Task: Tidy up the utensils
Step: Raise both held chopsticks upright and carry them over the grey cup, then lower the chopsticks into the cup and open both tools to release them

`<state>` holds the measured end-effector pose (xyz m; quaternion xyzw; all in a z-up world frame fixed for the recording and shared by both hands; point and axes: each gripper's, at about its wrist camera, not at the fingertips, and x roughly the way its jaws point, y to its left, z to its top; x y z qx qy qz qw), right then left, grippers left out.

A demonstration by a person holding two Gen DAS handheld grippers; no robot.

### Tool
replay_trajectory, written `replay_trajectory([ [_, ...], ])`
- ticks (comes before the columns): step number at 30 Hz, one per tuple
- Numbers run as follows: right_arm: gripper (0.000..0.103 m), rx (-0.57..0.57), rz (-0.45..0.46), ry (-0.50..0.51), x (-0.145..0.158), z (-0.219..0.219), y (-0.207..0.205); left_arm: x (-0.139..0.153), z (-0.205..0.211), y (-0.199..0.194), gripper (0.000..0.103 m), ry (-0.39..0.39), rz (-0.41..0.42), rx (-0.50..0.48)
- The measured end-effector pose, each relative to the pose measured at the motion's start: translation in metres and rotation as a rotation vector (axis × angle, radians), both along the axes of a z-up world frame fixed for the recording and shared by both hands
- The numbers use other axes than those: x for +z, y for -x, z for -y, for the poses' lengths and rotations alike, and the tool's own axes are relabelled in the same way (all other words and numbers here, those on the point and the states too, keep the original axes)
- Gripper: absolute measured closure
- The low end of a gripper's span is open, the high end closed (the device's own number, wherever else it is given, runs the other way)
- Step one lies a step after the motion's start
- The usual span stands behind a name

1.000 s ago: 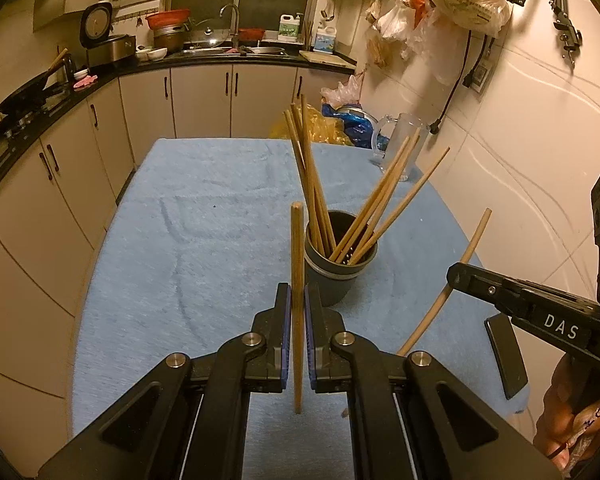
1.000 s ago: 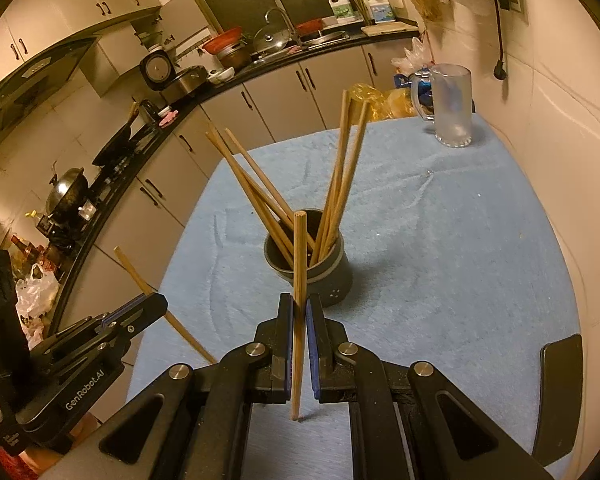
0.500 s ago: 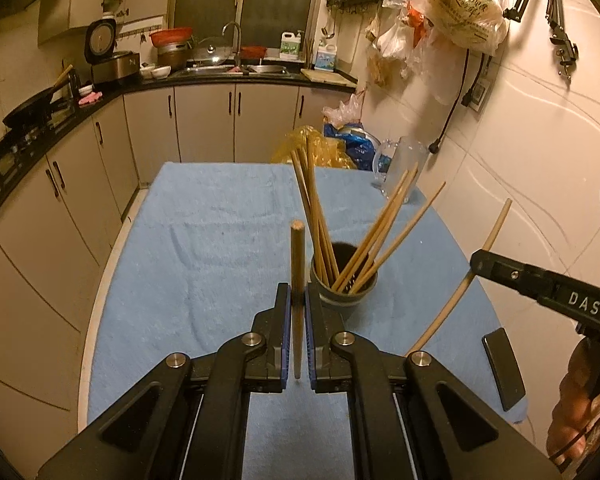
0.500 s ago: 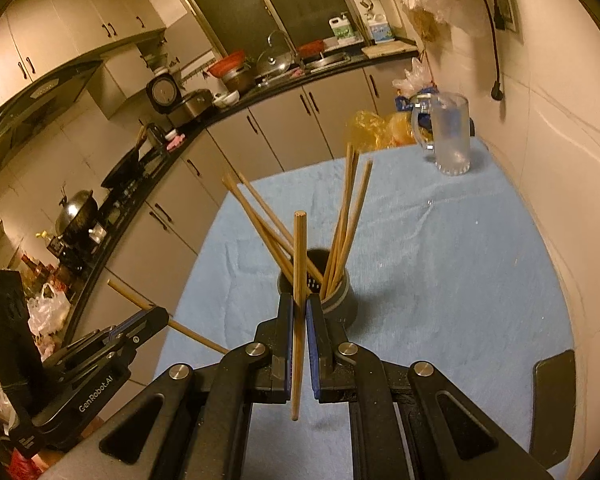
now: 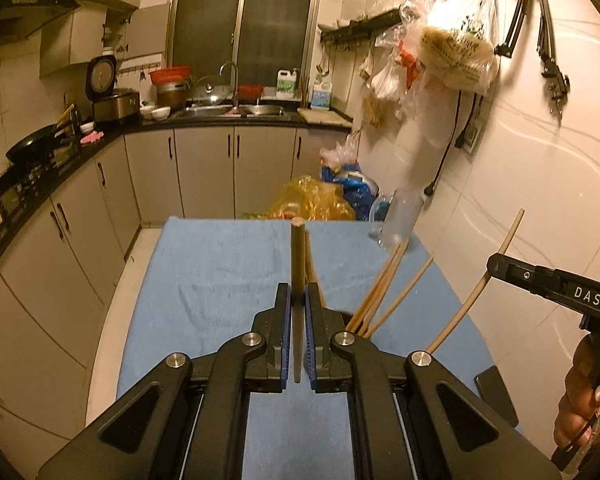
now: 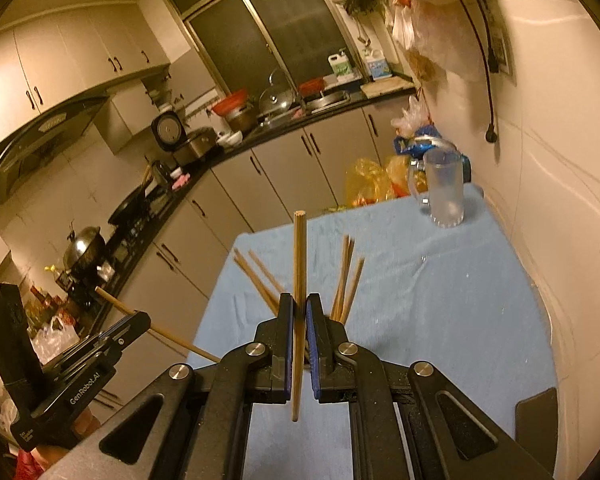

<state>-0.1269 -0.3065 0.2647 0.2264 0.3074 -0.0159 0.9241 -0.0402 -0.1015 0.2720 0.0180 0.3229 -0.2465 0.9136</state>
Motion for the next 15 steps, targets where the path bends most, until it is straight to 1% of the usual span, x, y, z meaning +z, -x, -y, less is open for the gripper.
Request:
replay_trajectory([
  [3, 0.096, -0.011, 0.021, 0.001, 0.011, 0.005, -0.002, 0.011, 0.004, -0.005, 0.097, 0.014, 0.012, -0.007],
  [9, 0.096, -0.033, 0.056, 0.007, 0.025, 0.011, -0.014, 0.023, 0.016, -0.020, 0.097, 0.037, 0.014, -0.022],
  [13, 0.096, -0.051, 0.061, 0.025, 0.026, 0.013, -0.024, 0.024, 0.027, -0.028, 0.097, 0.053, 0.005, -0.034],
  [15, 0.096, -0.062, 0.055, 0.041, 0.022, 0.014, -0.032, 0.021, 0.032, -0.035, 0.097, 0.061, -0.007, -0.038],
])
